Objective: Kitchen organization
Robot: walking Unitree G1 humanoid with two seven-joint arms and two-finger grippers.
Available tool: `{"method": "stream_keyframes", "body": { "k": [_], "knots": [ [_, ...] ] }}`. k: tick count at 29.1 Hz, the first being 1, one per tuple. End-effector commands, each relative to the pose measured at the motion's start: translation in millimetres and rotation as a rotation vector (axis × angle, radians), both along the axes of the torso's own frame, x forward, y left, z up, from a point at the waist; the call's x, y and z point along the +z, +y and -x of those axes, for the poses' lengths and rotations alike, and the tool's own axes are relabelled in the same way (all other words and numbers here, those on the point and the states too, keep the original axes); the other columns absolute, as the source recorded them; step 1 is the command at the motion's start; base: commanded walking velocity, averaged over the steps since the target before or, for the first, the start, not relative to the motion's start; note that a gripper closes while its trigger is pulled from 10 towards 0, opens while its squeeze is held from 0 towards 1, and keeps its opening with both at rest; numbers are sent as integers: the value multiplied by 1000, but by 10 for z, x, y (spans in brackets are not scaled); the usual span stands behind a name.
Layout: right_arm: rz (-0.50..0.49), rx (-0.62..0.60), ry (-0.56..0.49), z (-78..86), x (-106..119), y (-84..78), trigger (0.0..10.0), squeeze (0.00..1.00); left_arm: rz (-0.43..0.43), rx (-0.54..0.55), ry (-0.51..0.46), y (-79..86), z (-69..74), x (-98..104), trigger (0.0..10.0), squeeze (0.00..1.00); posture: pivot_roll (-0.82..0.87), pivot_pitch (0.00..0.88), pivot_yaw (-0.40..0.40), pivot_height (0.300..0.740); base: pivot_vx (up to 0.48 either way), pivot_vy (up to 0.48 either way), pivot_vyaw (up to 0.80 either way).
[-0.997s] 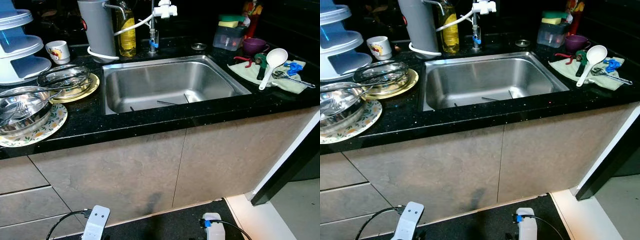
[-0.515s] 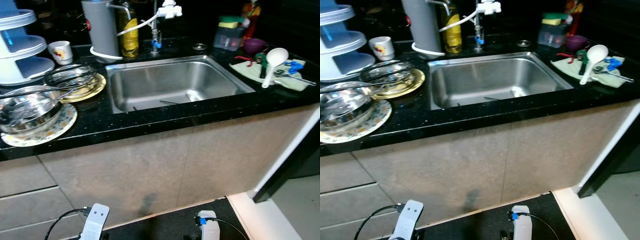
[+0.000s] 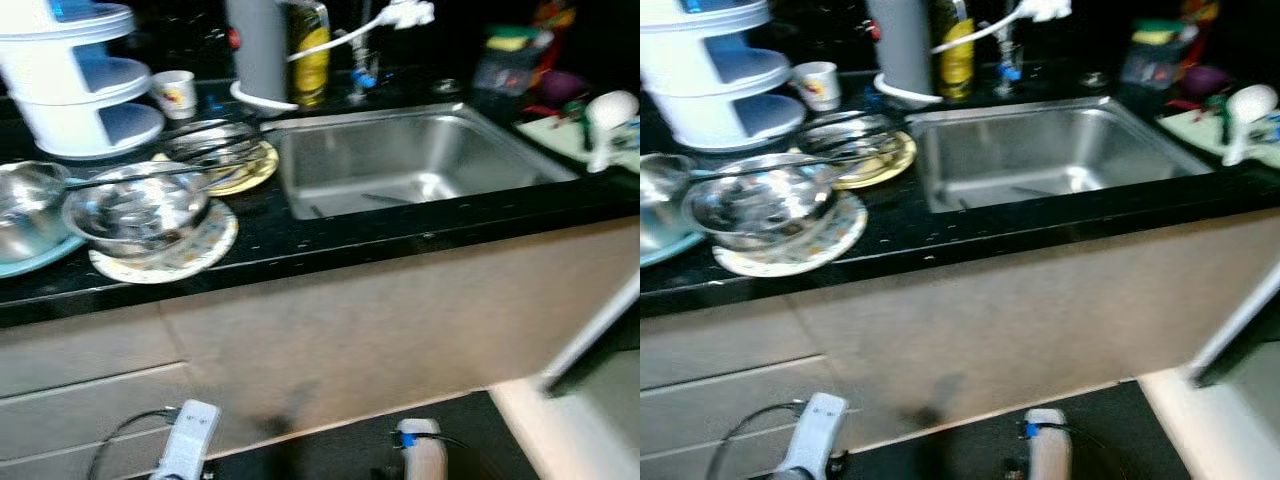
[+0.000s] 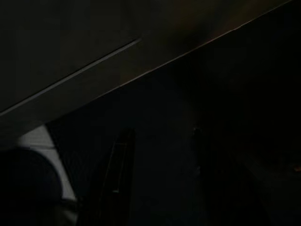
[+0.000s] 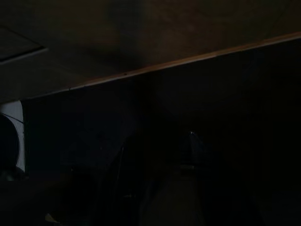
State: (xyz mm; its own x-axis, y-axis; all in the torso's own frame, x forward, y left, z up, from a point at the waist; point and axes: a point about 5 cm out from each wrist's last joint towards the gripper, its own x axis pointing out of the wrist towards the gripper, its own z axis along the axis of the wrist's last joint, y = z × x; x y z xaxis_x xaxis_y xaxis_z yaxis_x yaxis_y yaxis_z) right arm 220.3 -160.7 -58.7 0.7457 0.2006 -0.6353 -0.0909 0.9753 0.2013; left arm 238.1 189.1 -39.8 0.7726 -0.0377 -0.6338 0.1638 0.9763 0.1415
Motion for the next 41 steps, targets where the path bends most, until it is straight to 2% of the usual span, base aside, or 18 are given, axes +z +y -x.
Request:
{"method": "stream_keyframes", "body": {
  "k": [1, 20, 24, 36, 41],
  "knots": [
    [-6, 3, 15, 40, -29, 29, 10000, 0, -9, 6, 28, 41, 75, -54, 10000, 0, -31, 163, -11, 740, 0, 341, 0],
    [-7, 25, 8, -6, -7, 74, 10000, 0, -10, 16, 33, 76, 81, -64, 10000, 0, -19, 163, -19, 740, 0, 338, 0],
    [-8, 26, 7, -12, -4, 82, 10000, 0, -36, 3, 42, 90, 73, -62, 10000, 0, -17, 163, -18, 740, 0, 0, 0],
    [-8, 25, 9, 2, -12, 73, 10000, 0, -39, 31, 41, 104, 52, -46, 10000, 0, -19, 166, -17, 740, 0, -470, 0],
    [-4, 24, 9, 11, -15, 53, 10000, 0, -46, 38, 28, 89, 33, -34, 10000, 0, -24, 164, -18, 740, 0, 0, 0]
  ]
}}
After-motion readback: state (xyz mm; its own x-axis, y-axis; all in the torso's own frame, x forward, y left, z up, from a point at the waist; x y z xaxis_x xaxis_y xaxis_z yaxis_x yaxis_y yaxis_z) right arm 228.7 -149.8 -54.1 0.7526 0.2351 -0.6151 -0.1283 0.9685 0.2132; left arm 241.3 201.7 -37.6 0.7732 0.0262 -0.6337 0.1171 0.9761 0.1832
